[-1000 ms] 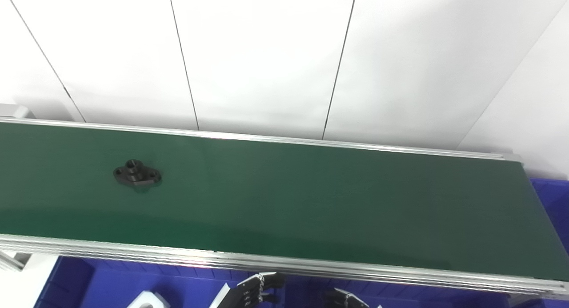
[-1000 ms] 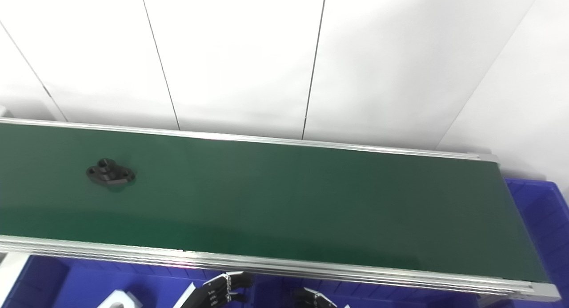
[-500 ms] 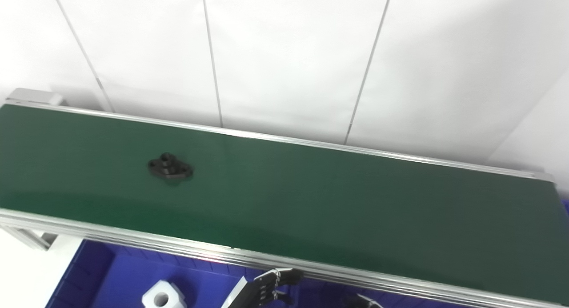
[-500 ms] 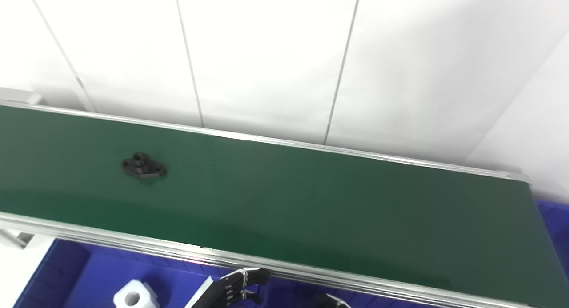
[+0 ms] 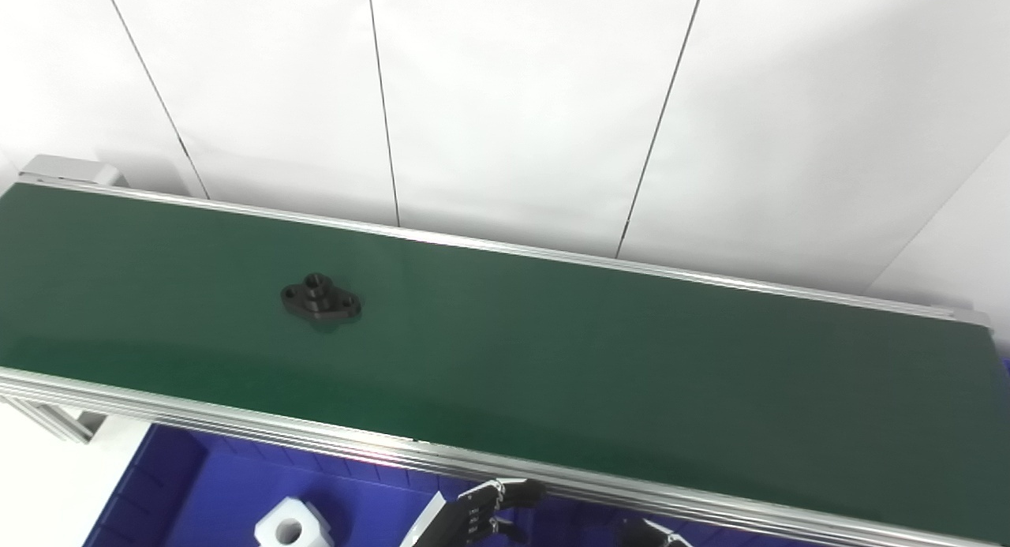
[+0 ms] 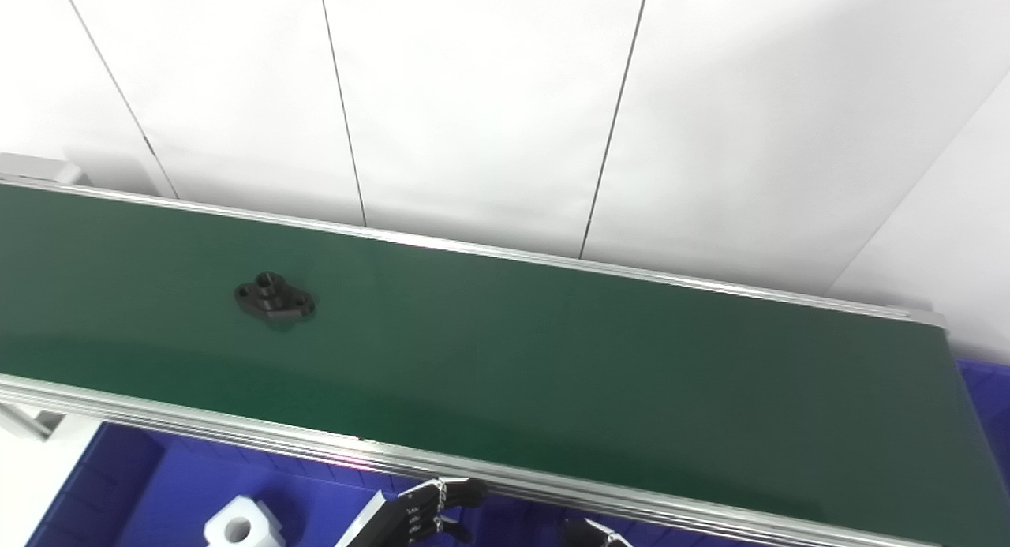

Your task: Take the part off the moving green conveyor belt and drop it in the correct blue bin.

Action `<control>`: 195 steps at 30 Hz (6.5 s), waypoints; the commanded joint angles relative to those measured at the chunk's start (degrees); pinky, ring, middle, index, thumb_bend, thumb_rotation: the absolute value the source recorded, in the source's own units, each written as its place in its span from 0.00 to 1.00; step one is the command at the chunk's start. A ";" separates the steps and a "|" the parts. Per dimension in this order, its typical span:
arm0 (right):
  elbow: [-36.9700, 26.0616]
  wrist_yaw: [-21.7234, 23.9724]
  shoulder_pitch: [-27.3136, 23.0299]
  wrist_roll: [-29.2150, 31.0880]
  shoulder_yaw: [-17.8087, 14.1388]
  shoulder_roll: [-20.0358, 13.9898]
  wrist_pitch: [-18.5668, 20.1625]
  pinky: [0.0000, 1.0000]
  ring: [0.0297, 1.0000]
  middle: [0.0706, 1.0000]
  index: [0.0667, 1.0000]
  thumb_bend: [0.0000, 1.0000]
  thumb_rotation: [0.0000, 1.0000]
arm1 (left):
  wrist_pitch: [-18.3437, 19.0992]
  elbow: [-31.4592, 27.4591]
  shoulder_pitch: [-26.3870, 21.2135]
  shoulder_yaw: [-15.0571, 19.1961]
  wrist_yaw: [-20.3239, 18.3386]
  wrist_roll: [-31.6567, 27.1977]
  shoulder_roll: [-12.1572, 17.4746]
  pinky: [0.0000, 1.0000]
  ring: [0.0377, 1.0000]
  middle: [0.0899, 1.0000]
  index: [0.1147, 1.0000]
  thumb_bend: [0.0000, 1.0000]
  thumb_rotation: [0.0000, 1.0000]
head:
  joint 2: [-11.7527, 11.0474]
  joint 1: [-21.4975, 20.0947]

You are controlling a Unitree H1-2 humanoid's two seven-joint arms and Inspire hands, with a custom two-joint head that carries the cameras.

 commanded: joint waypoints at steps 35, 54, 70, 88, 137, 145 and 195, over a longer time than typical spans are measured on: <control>-23.80 -8.46 -12.17 -3.62 -0.02 4.03 -1.50 0.67 0.75 0.77 0.78 0.87 0.53 | -0.02 1.14 -1.10 -2.37 0.26 1.23 -1.51 0.78 0.80 0.77 0.71 0.86 0.72 | 0.63 -0.96; -16.60 -22.52 -30.39 -26.51 6.35 5.77 0.55 0.66 0.74 0.78 0.82 0.92 0.62 | -0.03 2.04 -1.60 -2.50 0.80 1.24 -1.74 0.78 0.80 0.77 0.71 0.88 0.73 | -0.09 -1.99; -8.64 -30.55 -40.23 -41.90 11.27 5.89 3.66 0.76 0.77 0.77 0.82 0.92 0.66 | -0.04 2.67 -2.10 -3.92 2.66 2.42 -2.09 0.76 0.79 0.76 0.71 0.86 0.73 | -0.40 -0.57; 8.61 -38.59 -49.27 -51.20 19.94 6.59 3.10 0.87 0.77 0.73 0.81 0.91 0.65 | -0.03 3.02 -2.41 -5.22 3.77 2.11 -3.00 0.78 0.80 0.77 0.71 0.85 0.72 | -0.05 1.52; 33.23 -48.29 -57.07 -54.20 29.27 11.26 6.77 0.81 0.74 0.72 0.80 0.89 0.56 | -0.04 1.57 -0.78 -6.19 4.62 3.81 -3.39 0.78 0.80 0.77 0.72 0.83 0.72 | 0.66 3.61; 36.90 -50.20 -58.83 -54.30 29.86 11.04 6.57 0.82 0.74 0.72 0.80 0.88 0.59 | -0.03 1.38 -0.39 -6.33 4.85 4.10 -3.55 0.78 0.80 0.78 0.72 0.85 0.73 | 0.82 3.88; 41.57 -49.65 -58.17 -52.64 35.07 9.42 12.75 0.68 0.51 0.44 0.46 0.53 0.00 | -0.03 -0.67 0.98 -5.91 4.33 4.19 -3.87 0.79 0.80 0.77 0.72 0.85 0.71 | 2.09 3.84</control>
